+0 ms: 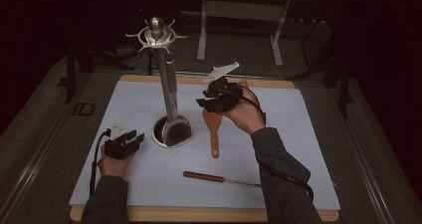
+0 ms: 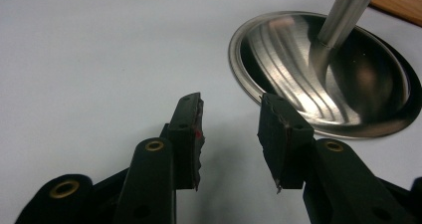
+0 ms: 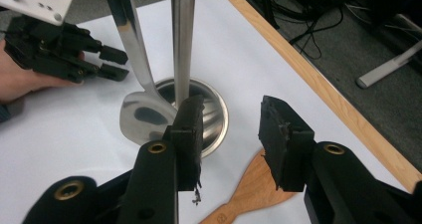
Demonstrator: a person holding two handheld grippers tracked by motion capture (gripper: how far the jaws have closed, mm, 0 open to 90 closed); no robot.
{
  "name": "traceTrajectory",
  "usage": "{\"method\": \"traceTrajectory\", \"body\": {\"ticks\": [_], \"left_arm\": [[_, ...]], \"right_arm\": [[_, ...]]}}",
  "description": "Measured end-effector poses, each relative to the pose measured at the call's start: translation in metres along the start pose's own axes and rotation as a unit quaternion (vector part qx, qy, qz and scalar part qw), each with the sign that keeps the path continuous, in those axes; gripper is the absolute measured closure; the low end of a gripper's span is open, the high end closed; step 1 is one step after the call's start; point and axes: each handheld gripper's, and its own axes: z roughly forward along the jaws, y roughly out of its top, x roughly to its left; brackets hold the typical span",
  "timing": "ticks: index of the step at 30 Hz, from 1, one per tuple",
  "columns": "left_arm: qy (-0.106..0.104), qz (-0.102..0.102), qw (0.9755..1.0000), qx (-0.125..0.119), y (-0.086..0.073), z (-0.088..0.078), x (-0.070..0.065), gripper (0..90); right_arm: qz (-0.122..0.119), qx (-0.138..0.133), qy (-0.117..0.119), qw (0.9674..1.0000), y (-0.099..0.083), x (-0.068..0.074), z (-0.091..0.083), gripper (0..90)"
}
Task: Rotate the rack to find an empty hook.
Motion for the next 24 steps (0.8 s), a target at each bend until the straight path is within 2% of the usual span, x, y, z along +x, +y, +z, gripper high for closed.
{"method": "traceTrajectory", "body": {"ticks": [3,6,8,9,11,12,13,14,15,16,17,18,19,20,22,23,24], "left_arm": [[-0.001,-0.002,1.0000,-0.005,0.000,-0.001,0.001,62.3],[-0.005,-0.008,0.9998,-0.018,-0.001,-0.004,0.002,66.6],[-0.004,-0.009,0.9997,-0.022,-0.002,-0.005,0.002,72.6],[-0.002,-0.011,0.9993,-0.035,-0.001,-0.010,0.001,78.2],[-0.002,-0.010,0.9991,-0.040,0.000,-0.012,0.001,83.1],[-0.009,-0.008,0.9981,-0.061,0.002,-0.017,-0.001,85.0],[-0.009,-0.008,0.9981,-0.061,0.002,-0.017,-0.001,87.2],[-0.017,-0.007,0.9967,-0.079,0.005,-0.022,-0.003,89.0],[-0.017,-0.007,0.9967,-0.079,0.005,-0.022,-0.003,89.6],[-0.028,-0.008,0.9950,-0.096,0.009,-0.027,-0.005,89.7],[-0.028,-0.008,0.9950,-0.096,0.009,-0.027,-0.005,89.8],[-0.040,-0.009,0.9925,-0.115,0.014,-0.033,-0.007,89.8],[-0.040,-0.009,0.9925,-0.115,0.014,-0.033,-0.007,89.8],[-0.052,-0.009,0.9887,-0.141,0.019,-0.040,-0.010,89.8],[-0.058,-0.011,0.9862,-0.155,0.024,-0.045,-0.013,89.8],[-0.058,-0.011,0.9862,-0.155,0.024,-0.045,-0.013,89.8],[-0.064,-0.011,0.9829,-0.172,0.031,-0.051,-0.015,89.8]], "right_arm": [[0.001,0.003,-0.001,1.0000,-0.002,-0.001,0.001,61.4],[0.003,0.011,-0.002,0.9999,-0.008,-0.003,0.002,61.0],[0.004,0.013,-0.002,0.9999,-0.010,-0.004,0.003,60.8],[0.007,0.023,-0.003,0.9997,-0.014,-0.005,0.005,60.2],[0.007,0.030,-0.005,0.9995,-0.017,-0.006,0.007,59.7],[0.011,0.034,-0.005,0.9993,-0.020,-0.007,0.008,59.5],[0.011,0.034,-0.005,0.9993,-0.020,-0.007,0.008,59.5],[0.015,0.042,-0.006,0.9990,-0.023,-0.007,0.010,59.1],[0.015,0.042,-0.006,0.9990,-0.023,-0.007,0.010,59.1],[0.012,0.050,-0.009,0.9986,-0.028,-0.008,0.013,58.5],[0.012,0.050,-0.009,0.9986,-0.028,-0.008,0.013,58.5],[0.014,0.055,-0.011,0.9984,-0.031,-0.008,0.015,57.9],[0.014,0.055,-0.011,0.9984,-0.031,-0.008,0.015,57.9],[0.015,0.059,-0.013,0.9981,-0.035,-0.009,0.016,57.5],[0.018,0.062,-0.013,0.9979,-0.039,-0.009,0.017,57.2],[0.020,0.063,-0.011,0.9978,-0.041,-0.010,0.018,57.0],[0.021,0.064,-0.012,0.9976,-0.043,-0.010,0.019,56.9]]}}
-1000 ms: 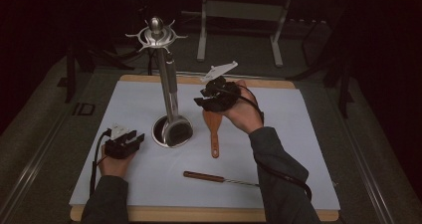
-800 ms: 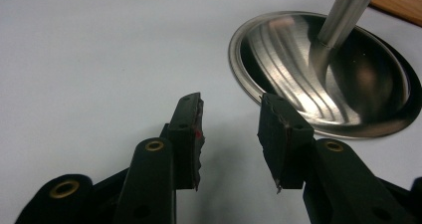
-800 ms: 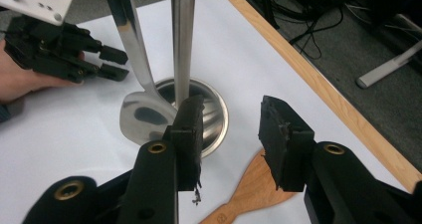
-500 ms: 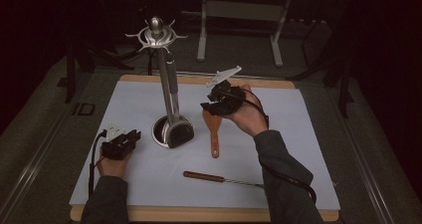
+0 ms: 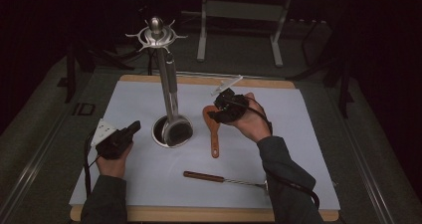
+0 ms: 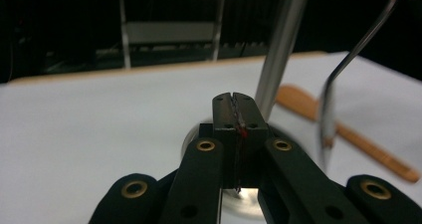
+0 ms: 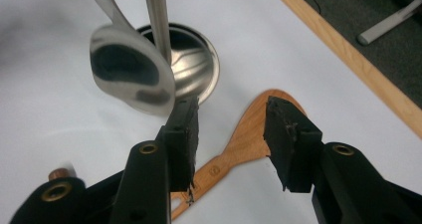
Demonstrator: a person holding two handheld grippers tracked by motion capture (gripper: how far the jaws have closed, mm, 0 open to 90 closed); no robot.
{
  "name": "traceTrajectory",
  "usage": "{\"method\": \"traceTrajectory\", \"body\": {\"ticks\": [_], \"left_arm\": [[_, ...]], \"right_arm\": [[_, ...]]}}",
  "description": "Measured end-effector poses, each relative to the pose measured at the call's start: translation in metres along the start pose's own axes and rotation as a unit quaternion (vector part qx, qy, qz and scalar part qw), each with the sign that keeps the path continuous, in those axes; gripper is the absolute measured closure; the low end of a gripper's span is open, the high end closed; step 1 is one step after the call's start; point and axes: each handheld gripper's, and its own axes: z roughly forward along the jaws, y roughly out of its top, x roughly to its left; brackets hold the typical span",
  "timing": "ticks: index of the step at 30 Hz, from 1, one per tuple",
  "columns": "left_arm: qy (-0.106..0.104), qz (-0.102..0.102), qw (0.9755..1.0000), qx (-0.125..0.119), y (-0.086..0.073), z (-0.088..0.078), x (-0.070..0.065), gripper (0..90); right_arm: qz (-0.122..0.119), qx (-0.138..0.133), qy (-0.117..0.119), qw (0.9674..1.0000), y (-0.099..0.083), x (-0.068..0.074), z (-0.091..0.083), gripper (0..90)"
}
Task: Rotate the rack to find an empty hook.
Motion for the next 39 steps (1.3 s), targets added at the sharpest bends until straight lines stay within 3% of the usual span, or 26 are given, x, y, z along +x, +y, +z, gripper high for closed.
{"method": "traceTrajectory", "body": {"ticks": [1,3,7,12,14,15,16,17,18,19,20,21,22,23,24,25,27,28,29,30,31,32,33,36,37,39], "left_arm": [[0.000,0.000,1.0000,0.000,0.000,0.000,0.000,89.8],[-0.016,-0.008,0.9994,-0.028,0.014,-0.004,-0.004,89.7],[-0.040,-0.025,0.9970,-0.061,0.032,-0.008,-0.006,89.8],[-0.058,-0.024,0.9923,-0.106,0.059,-0.014,-0.016,89.9],[-0.061,-0.022,0.9916,-0.112,0.063,-0.015,-0.018,89.8],[-0.066,-0.015,0.9895,-0.128,0.074,-0.017,-0.022,89.9],[-0.066,-0.015,0.9895,-0.128,0.074,-0.017,-0.022,89.9],[-0.072,-0.013,0.9867,-0.145,0.084,-0.018,-0.026,89.9],[-0.072,-0.013,0.9867,-0.145,0.084,-0.018,-0.026,89.9],[-0.077,-0.010,0.9834,-0.164,0.094,-0.019,-0.030,89.9],[-0.077,-0.010,0.9834,-0.164,0.094,-0.019,-0.030,89.9],[-0.084,-0.005,0.9801,-0.180,0.104,-0.020,-0.034,89.9],[-0.084,-0.005,0.9801,-0.180,0.104,-0.020,-0.034,89.9],[-0.092,0.001,0.9762,-0.196,0.114,-0.020,-0.039,89.9],[-0.092,0.001,0.9762,-0.196,0.114,-0.020,-0.039,89.9],[-0.098,0.007,0.9726,-0.211,0.124,-0.020,-0.044,89.9],[-0.105,0.012,0.9684,-0.226,0.135,-0.019,-0.049,89.9],[-0.105,0.012,0.9684,-0.226,0.135,-0.019,-0.049,89.9],[-0.105,0.018,0.9661,-0.235,0.144,-0.018,-0.053,89.9],[-0.105,0.018,0.9661,-0.235,0.144,-0.018,-0.053,89.9],[-0.106,0.025,0.9637,-0.244,0.155,-0.016,-0.057,89.9],[-0.106,0.025,0.9637,-0.244,0.155,-0.016,-0.057,89.9],[-0.107,0.027,0.9619,-0.250,0.162,-0.014,-0.060,89.9],[-0.106,0.029,0.9616,-0.252,0.168,-0.013,-0.061,89.9],[-0.104,0.027,0.9600,-0.258,0.173,-0.011,-0.062,89.9],[-0.102,0.027,0.9595,-0.261,0.178,-0.010,-0.062,89.9]], "right_arm": [[0.002,0.002,0.000,1.0000,-0.002,-0.001,0.001,56.8],[0.005,0.002,0.001,1.0000,-0.003,-0.001,0.002,56.8],[0.006,0.008,0.004,0.9999,-0.010,-0.001,0.006,56.4],[0.010,0.015,0.004,0.9998,-0.017,-0.002,0.011,56.1],[0.012,0.016,0.004,0.9998,-0.020,-0.003,0.012,56.0],[0.013,0.017,0.005,0.9998,-0.021,-0.004,0.012,55.9],[0.013,0.017,0.005,0.9998,-0.021,-0.004,0.012,55.9],[0.015,0.018,0.005,0.9997,-0.023,-0.004,0.013,55.9],[0.014,0.017,0.005,0.9997,-0.024,-0.004,0.013,55.9],[0.017,0.018,0.005,0.9997,-0.025,-0.004,0.013,55.8],[0.018,0.018,0.006,0.9997,-0.025,-0.004,0.014,55.8],[0.020,0.018,0.007,0.9996,-0.026,-0.004,0.014,55.8],[0.020,0.018,0.007,0.9996,-0.026,-0.004,0.014,55.8],[0.023,0.018,0.007,0.9996,-0.028,-0.004,0.015,55.8],[0.023,0.018,0.006,0.9996,-0.029,-0.004,0.015,55.8],[0.024,0.018,0.007,0.9995,-0.030,-0.004,0.016,55.7],[0.025,0.019,0.009,0.9995,-0.031,-0.004,0.017,55.7],[0.025,0.020,0.009,0.9995,-0.032,-0.004,0.018,55.7],[0.025,0.020,0.010,0.9994,-0.033,-0.005,0.018,55.7],[0.025,0.020,0.010,0.9994,-0.033,-0.005,0.018,55.7],[0.027,0.020,0.010,0.9994,-0.035,-0.005,0.018,55.7],[0.030,0.019,0.010,0.9993,-0.036,-0.006,0.019,55.7],[0.030,0.019,0.011,0.9993,-0.037,-0.006,0.019,55.7],[0.032,0.020,0.011,0.9992,-0.038,-0.007,0.019,55.7],[0.034,0.022,0.010,0.9991,-0.040,-0.008,0.020,55.7],[0.038,0.021,0.010,0.9990,-0.041,-0.008,0.020,55.6]]}}
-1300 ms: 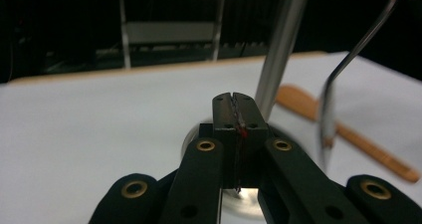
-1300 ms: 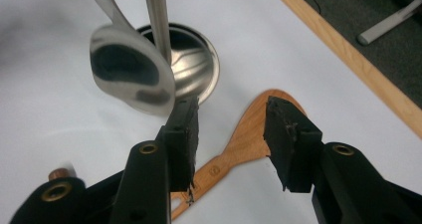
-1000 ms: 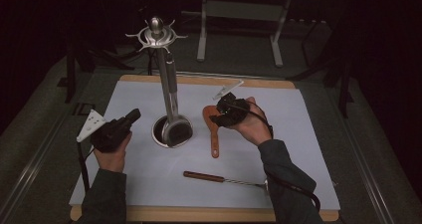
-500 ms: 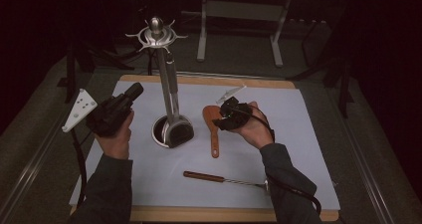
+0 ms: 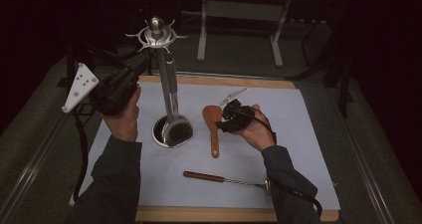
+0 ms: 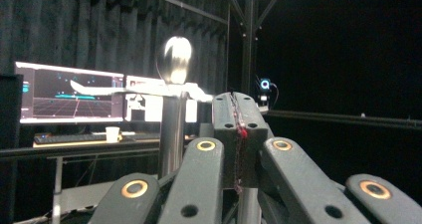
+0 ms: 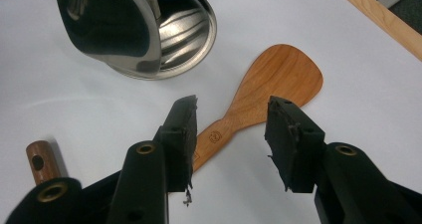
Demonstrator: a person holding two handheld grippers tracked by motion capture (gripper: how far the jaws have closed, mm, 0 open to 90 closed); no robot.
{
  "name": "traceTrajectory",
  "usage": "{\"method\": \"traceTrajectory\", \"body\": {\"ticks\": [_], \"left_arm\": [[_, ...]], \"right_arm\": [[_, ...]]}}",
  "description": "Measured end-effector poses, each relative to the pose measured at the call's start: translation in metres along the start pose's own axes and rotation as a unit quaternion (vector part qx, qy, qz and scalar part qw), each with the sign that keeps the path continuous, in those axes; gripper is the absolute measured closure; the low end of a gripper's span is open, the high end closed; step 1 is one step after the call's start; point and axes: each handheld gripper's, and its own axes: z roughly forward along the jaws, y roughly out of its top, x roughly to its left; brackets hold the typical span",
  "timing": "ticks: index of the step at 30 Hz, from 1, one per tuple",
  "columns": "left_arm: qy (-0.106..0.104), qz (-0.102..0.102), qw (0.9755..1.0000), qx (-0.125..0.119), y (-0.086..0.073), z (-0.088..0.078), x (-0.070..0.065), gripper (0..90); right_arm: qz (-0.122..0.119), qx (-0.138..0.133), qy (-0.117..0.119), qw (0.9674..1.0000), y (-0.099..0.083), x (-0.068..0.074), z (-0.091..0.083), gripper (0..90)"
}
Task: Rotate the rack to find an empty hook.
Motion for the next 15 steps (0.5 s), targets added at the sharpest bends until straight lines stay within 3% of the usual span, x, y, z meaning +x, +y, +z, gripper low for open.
{"method": "traceTrajectory", "body": {"ticks": [10,15], "left_arm": [[0.015,-0.007,0.9999,-0.001,0.0070,0.0069,0.0042,89.9],[0.019,0.002,0.9998,0.005,0.0082,0.0071,0.0056,90.0]], "right_arm": [[0.000,-0.001,0.002,1.0000,-0.0018,-0.0005,0.0015,55.3],[0.002,-0.002,0.002,1.0000,-0.0030,-0.0019,0.0012,55.3]]}}
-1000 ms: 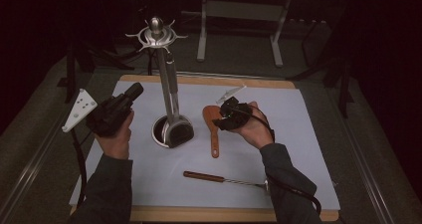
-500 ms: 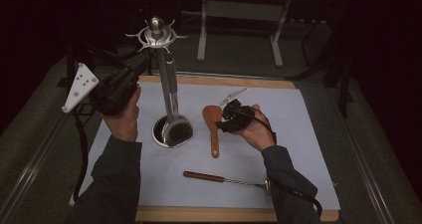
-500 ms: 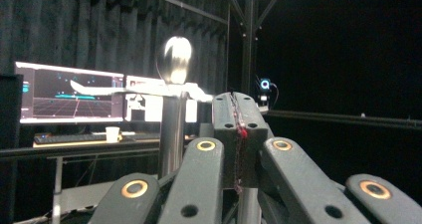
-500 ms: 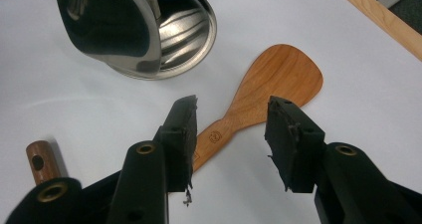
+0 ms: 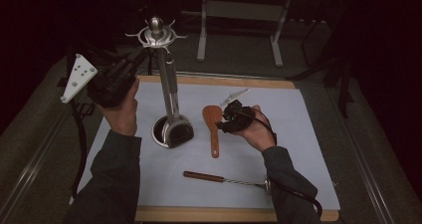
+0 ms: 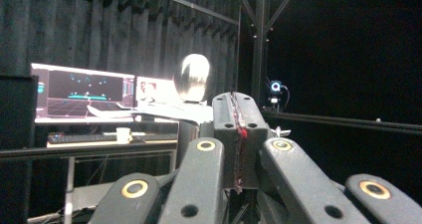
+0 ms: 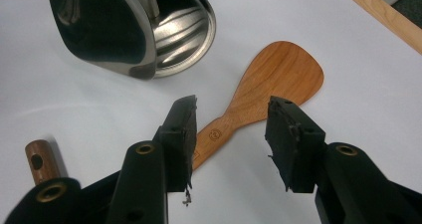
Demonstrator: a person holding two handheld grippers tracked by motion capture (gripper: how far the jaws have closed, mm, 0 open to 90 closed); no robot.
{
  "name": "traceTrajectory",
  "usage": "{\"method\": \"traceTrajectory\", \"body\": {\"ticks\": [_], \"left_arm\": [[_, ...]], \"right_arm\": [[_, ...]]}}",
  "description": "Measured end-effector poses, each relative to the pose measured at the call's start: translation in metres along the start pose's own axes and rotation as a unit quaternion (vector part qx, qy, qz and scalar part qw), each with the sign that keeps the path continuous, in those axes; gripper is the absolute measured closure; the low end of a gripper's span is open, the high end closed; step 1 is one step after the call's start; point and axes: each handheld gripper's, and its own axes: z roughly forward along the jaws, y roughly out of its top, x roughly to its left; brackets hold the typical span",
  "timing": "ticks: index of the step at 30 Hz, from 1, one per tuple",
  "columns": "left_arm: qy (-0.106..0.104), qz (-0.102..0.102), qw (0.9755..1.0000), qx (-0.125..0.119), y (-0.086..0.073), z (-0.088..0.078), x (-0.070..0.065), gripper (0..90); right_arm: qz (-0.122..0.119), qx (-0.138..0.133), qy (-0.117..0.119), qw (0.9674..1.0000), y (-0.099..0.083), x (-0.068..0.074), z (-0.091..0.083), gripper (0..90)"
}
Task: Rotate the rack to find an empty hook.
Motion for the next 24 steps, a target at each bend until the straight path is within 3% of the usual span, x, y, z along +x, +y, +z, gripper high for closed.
{"method": "traceTrajectory", "body": {"ticks": [24], "left_arm": [[0.032,-0.013,0.9993,-0.010,0.000,0.001,0.020,90.0]], "right_arm": [[0.003,0.003,0.001,1.0000,-0.004,-0.002,-0.002,54.7]]}}
